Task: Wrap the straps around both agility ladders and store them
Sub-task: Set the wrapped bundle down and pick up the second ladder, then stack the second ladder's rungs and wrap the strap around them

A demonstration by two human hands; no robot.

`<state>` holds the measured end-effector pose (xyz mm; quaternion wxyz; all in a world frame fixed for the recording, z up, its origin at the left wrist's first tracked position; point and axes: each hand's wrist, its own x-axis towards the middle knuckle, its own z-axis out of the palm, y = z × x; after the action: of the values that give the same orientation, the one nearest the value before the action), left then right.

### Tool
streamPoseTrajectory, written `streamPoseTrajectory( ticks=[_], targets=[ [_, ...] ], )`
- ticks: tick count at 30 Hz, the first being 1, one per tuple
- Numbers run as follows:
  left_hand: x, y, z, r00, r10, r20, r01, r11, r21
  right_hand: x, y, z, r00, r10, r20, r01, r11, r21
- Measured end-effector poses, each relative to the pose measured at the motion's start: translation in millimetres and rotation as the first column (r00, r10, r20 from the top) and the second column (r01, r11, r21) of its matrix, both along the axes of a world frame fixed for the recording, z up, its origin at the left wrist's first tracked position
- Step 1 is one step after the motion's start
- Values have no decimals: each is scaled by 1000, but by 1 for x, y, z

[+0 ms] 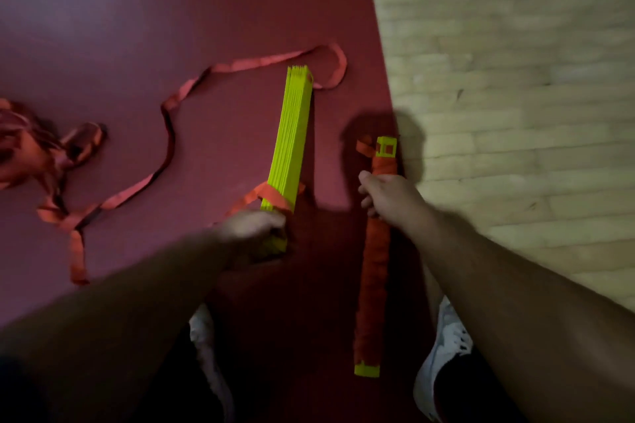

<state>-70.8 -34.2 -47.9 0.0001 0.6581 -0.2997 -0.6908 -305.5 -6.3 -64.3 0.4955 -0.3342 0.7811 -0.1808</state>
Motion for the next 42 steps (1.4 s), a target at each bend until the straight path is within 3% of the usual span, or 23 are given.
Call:
streamPoseTrajectory(
  ticks=[4, 7, 10, 12, 15, 19, 23, 26, 29, 33, 37, 39, 42],
  targets=[
    [11, 2, 81, 972, -57, -229, 75, 995, 72, -2, -10, 68, 996, -23, 86, 24, 1000, -9],
    [14, 20, 141, 930, -160, -330, 161, 987, -23, 11, -4, 126, 964, -113, 239, 123, 992, -24],
    [11, 44, 188, 867, -323, -378, 268, 944, -193, 25, 5, 168, 829, -296, 475, 364, 930, -56],
    [7, 56, 202, 825, -436, -360, 342, 892, -296, 33, 8, 188, 700, -330, 633, 483, 872, -79],
    [6, 70, 213, 780, -567, -264, 437, 796, -419, 42, 8, 215, 500, -416, 759, 702, 709, -74],
    [23, 64, 221, 792, -593, -148, 481, 754, -447, 36, 11, 232, 597, -486, 638, 766, 583, -271],
    [40, 41, 214, 855, -420, 305, 518, 649, -557, 21, 20, 228, 695, -569, 439, 700, 398, -593],
    [40, 31, 210, 852, -316, 418, 522, 586, -620, 13, 26, 224, 755, -527, 390, 611, 350, -710],
    [29, 19, 208, 821, -286, 495, 569, 495, -657, 11, 26, 230, 817, -463, 344, 535, 383, -753],
    [15, 6, 200, 913, -239, 331, 408, 521, -750, 13, 20, 237, 831, -302, 468, 557, 436, -707],
    [4, 7, 204, 966, -215, 141, 245, 599, -762, 21, 13, 247, 611, -162, 774, 722, 515, -462],
    [3, 9, 207, 974, -215, 75, 198, 639, -743, 21, 11, 251, 515, -182, 838, 731, 604, -318],
    [9, 12, 211, 972, -235, 33, 187, 672, -716, 19, 15, 253, 455, -233, 860, 655, 741, -146]
  ],
)
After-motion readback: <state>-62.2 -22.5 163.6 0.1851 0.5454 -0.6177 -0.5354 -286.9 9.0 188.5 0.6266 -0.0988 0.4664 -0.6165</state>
